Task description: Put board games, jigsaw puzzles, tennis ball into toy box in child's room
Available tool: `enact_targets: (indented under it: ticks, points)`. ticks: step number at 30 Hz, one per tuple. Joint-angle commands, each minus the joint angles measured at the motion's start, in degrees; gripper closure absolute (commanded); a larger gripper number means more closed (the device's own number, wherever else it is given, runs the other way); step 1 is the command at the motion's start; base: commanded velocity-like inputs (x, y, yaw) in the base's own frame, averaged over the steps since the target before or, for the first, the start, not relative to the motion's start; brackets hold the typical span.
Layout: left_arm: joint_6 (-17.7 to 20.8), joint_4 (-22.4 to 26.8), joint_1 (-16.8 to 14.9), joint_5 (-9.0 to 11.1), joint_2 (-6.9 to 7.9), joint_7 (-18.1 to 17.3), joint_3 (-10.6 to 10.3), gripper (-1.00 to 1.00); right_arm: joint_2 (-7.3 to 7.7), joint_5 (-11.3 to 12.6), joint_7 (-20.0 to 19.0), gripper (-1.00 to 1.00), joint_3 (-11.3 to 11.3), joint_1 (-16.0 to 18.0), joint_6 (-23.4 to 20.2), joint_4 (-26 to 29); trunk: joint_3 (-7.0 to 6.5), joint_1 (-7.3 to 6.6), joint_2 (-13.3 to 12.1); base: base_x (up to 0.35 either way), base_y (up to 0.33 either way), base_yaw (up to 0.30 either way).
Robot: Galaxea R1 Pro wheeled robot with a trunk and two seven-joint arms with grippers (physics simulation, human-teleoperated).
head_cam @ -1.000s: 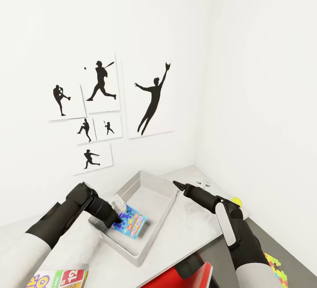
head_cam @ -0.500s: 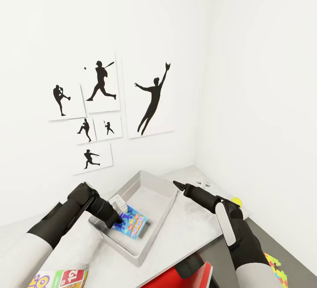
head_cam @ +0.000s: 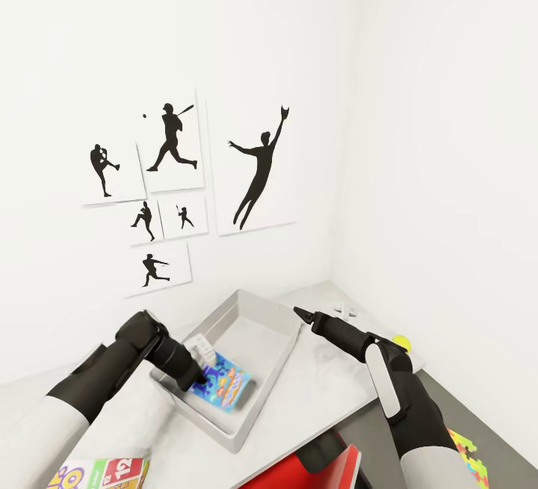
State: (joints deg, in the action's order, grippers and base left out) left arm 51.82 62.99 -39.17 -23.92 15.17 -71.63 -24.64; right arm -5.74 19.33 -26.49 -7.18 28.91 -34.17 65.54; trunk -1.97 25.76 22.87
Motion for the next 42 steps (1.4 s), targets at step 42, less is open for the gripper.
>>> enact_targets:
  ticks: [42]
  points:
    - [0.48,0.08,-0.03,-4.29,-0.19,-0.94,-3.48,1.00,-0.06,0.36,-0.11,-1.00,-0.29,0.02,-0.57,-0.05,1.97,0.03,0.05,0.000,0.000,0.000]
